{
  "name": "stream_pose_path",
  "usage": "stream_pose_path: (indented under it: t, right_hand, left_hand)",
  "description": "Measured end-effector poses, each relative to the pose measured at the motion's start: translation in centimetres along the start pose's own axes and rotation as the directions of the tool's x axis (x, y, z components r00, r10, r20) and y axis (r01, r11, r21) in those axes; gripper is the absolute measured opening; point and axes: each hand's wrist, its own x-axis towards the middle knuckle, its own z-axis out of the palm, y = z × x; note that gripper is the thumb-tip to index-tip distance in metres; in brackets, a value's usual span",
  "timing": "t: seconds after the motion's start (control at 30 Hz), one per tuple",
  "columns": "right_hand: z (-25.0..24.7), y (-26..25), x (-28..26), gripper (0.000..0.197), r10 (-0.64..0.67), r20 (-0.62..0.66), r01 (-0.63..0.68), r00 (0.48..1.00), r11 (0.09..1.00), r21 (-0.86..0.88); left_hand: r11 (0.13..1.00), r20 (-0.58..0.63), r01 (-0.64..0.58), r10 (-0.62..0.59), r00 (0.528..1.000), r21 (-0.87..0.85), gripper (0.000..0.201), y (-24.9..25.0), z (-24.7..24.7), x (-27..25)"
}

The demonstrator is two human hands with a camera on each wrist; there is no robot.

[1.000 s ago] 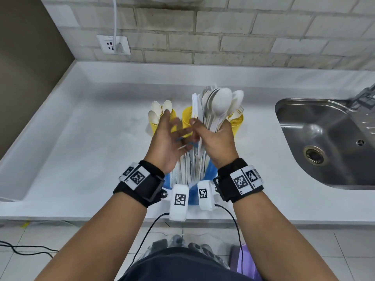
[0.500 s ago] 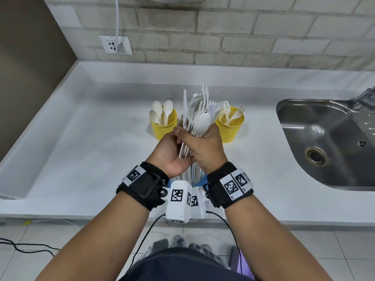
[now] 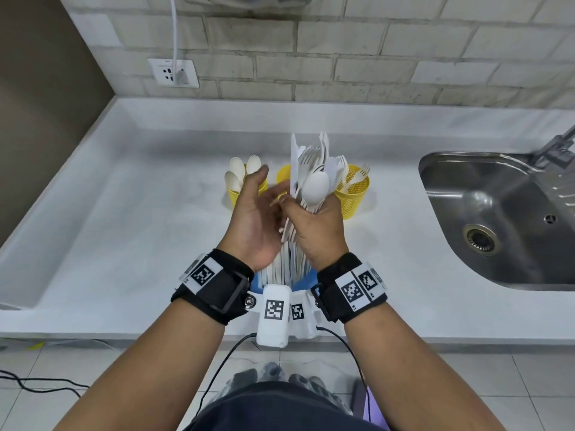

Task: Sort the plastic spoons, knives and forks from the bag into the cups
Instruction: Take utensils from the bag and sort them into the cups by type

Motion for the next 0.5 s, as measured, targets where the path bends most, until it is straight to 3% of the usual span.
stream_pose_path:
  t: [0.1,0.2,0.33,0.4,0.5]
  right_hand:
    - [-0.4,-0.6,0.2,0.026,-0.045,0.047,0.047,0.998,0.998,-0.052]
    - [-0.1,-0.4,0.3,0.022,-0.049,0.116,0.073,0.992,0.974,-0.213]
    - [-0.3,-0.6,-0.3,0.041,-0.064,0.150,0.108,0.987,0.946,-0.305]
    - [-1.0,-0.5,-0.4,0.049,-0.070,0.200,0.133,0.977,0.937,-0.323]
    - [-2.1,-0.3,-0.2,0.051,-0.021,0.318,0.081,0.948,0.981,-0.177]
  left_hand:
    - [0.927,0.145,-0.264,0.232,0.962,0.265,0.058,0.9,0.8,-0.8]
    - [0.808,0.134,-0.300,0.270,0.953,0.507,0.056,0.8,1.8,-1.0]
    - [0.845,0.023,-0.305,0.329,0.944,0.439,0.040,0.5,2.6,-1.0]
    - [0.846,0.068,-0.335,0.338,0.939,0.416,0.033,0.7,2.5,-1.1]
    - [0.855,0.167,-0.350,0.309,0.936,0.383,0.024,1.1,2.3,-1.4]
